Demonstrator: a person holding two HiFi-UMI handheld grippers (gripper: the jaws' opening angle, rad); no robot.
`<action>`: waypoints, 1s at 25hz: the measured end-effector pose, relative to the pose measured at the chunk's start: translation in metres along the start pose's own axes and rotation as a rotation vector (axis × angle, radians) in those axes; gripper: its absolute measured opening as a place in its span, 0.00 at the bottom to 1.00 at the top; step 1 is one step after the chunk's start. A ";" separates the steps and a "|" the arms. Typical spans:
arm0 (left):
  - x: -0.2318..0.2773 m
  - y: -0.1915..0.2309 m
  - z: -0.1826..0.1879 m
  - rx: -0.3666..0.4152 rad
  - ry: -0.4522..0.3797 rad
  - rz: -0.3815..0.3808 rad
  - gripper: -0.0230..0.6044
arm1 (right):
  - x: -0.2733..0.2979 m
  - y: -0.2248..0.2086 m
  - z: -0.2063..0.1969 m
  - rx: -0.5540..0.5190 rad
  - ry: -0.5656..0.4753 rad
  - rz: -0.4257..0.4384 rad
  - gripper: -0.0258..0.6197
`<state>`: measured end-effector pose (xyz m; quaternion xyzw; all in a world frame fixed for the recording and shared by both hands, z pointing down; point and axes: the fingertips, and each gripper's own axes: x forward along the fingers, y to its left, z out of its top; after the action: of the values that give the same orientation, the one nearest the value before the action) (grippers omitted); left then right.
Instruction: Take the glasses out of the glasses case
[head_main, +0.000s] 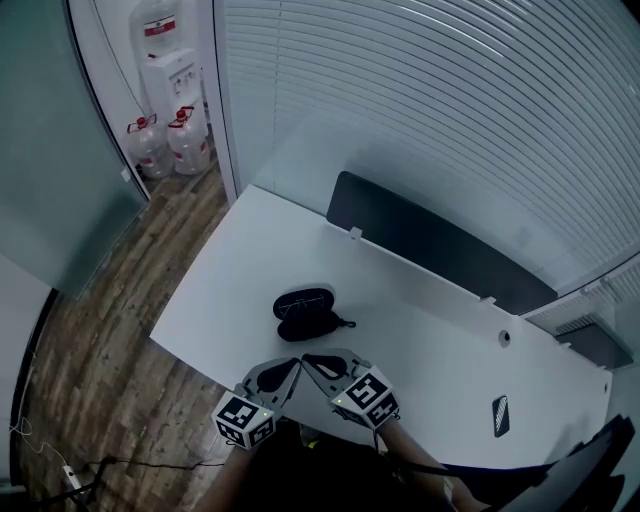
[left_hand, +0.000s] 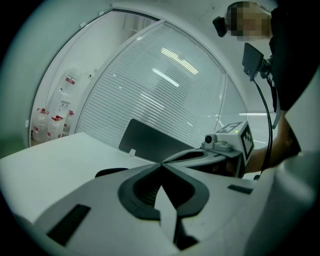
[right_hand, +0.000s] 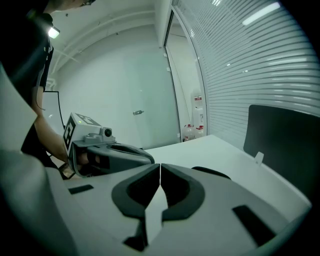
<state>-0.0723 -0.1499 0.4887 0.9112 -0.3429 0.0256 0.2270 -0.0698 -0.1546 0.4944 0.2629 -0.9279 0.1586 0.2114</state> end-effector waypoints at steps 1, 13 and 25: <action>0.002 0.004 0.002 0.002 0.004 -0.003 0.05 | 0.004 -0.003 0.002 0.000 0.003 -0.004 0.07; 0.018 0.023 0.032 0.025 0.005 -0.027 0.05 | 0.013 -0.030 0.029 0.016 -0.056 -0.064 0.07; 0.030 0.022 0.026 0.086 0.051 0.013 0.05 | 0.013 -0.040 0.020 -0.012 -0.041 -0.016 0.07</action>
<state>-0.0662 -0.1941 0.4807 0.9169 -0.3415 0.0648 0.1961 -0.0643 -0.2010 0.4906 0.2723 -0.9308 0.1459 0.1953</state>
